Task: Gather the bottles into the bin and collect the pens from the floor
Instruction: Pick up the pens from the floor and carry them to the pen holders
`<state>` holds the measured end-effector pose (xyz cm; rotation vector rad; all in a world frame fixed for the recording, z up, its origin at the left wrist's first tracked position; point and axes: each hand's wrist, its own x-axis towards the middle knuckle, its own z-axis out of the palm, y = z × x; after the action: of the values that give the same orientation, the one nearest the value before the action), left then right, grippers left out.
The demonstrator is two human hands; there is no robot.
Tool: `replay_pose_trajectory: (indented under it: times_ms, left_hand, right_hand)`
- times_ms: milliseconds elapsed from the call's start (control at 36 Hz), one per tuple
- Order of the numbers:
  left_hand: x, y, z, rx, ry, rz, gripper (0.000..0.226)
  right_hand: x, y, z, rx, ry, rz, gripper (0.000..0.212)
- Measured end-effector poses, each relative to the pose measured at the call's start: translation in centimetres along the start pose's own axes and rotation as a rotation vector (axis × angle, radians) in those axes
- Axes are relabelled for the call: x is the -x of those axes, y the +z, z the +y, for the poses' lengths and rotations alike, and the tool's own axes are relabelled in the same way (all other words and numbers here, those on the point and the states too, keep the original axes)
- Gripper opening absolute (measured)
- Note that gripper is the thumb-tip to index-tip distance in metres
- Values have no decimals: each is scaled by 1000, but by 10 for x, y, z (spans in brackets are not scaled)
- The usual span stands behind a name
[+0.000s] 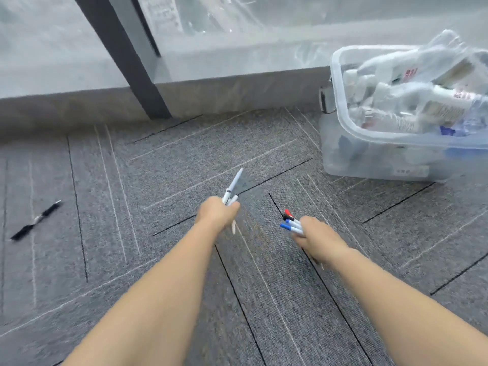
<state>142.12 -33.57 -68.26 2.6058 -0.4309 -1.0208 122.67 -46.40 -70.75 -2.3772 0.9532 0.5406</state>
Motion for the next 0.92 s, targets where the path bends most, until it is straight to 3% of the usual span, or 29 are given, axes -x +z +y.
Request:
replay_pose_trajectory:
  times_ms: [333, 528, 778, 889, 917]
  left_hand:
    - [34, -249, -44, -14, 118, 144, 40]
    - [66, -352, -156, 10, 37, 242, 28]
    - [58, -409, -348, 98, -153, 347, 6]
    - [65, -432, -398, 193, -190, 347, 5]
    - [64, -438, -411, 226, -188, 353, 13]
  right_hand:
    - [-38, -84, -203, -8, -263, 77, 18]
    - [-39, -72, -326, 5, -354, 23, 19]
    - [-49, -28, -484, 112, -473, -73, 12]
    - [-47, -19, -547, 125, -527, -96, 14]
    - [-46, -19, -561, 155, -547, -96, 15]
